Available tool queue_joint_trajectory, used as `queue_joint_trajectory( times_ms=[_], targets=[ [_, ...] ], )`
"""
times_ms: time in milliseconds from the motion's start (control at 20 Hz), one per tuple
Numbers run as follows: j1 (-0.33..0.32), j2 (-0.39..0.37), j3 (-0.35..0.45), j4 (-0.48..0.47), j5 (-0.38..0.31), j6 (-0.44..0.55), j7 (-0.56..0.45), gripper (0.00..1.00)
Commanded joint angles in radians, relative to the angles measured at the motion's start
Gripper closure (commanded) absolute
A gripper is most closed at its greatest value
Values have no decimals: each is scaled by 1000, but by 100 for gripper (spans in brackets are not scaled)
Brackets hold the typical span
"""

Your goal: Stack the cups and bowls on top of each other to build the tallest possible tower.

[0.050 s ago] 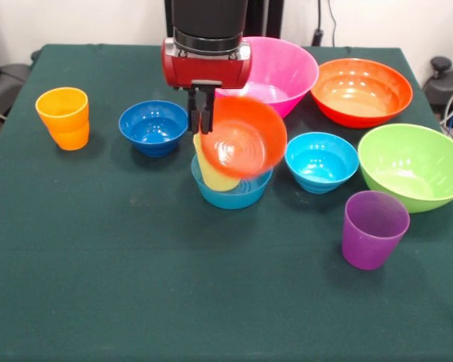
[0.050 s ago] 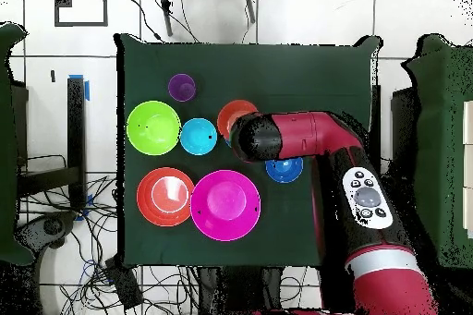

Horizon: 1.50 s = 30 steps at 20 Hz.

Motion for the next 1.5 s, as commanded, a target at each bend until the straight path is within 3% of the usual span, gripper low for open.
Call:
queue_joint_trajectory(
  times_ms=[50, 300, 900, 1300, 1500],
  targets=[
    [2, 58, 24, -38, -23, -23, 2, 100],
    [15, 63, 18, -62, -22, 29, -11, 100],
    [13, 55, 19, -57, -17, 33, -10, 100],
    [7, -27, 34, -20, 31, 129, -33, 100],
    [-2, -56, 38, 8, 38, 125, -37, 100]
  ],
)
